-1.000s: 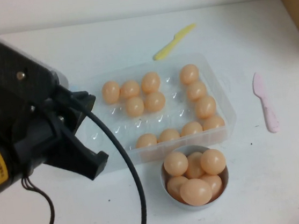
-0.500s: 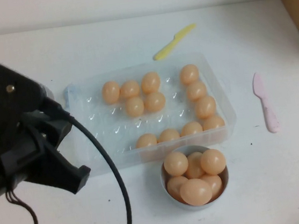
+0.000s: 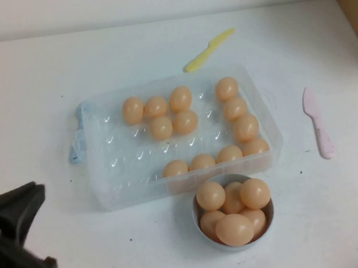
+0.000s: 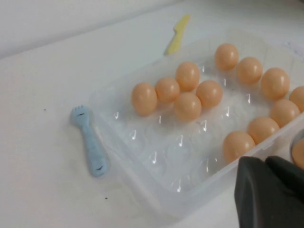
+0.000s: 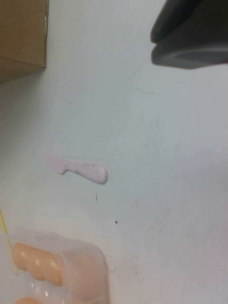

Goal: Take an egg out of the egg box

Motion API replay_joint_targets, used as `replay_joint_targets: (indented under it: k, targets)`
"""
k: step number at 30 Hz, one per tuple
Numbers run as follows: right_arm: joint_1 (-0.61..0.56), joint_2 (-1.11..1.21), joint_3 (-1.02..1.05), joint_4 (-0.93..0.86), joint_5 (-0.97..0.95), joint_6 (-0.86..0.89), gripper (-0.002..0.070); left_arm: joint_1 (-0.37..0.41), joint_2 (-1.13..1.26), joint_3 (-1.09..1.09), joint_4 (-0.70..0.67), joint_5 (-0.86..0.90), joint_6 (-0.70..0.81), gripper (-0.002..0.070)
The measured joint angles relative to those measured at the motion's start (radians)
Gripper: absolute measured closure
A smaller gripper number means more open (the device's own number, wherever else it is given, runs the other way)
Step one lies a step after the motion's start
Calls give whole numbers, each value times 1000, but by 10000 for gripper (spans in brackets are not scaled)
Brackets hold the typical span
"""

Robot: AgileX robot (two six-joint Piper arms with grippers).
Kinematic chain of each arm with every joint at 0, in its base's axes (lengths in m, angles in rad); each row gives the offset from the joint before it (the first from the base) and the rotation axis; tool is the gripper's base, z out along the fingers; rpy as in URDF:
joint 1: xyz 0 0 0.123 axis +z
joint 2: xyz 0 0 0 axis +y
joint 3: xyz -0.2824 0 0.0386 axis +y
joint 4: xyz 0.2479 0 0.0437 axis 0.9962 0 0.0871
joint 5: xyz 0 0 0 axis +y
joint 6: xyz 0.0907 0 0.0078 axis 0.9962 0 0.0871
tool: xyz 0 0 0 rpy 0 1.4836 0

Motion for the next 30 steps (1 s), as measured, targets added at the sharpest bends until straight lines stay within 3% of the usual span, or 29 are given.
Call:
replay_joint_targets:
  k: [6, 11, 15, 21, 30]
  targets:
    - [0, 0, 0, 0, 0, 0, 694, 206, -255, 226, -137, -161, 94, 677]
    - [0, 0, 0, 0, 0, 0, 694, 373, -493, 400, -286, -248, 352, 677]
    - [0, 0, 0, 0, 0, 0, 694, 462, -618, 478, -390, -257, 522, 677]
    - [0, 0, 0, 0, 0, 0, 694, 535, -636, 530, -451, -235, 608, 677]
    - [0, 0, 0, 0, 0, 0, 694, 544, -636, 532, -543, -12, 662, 677]
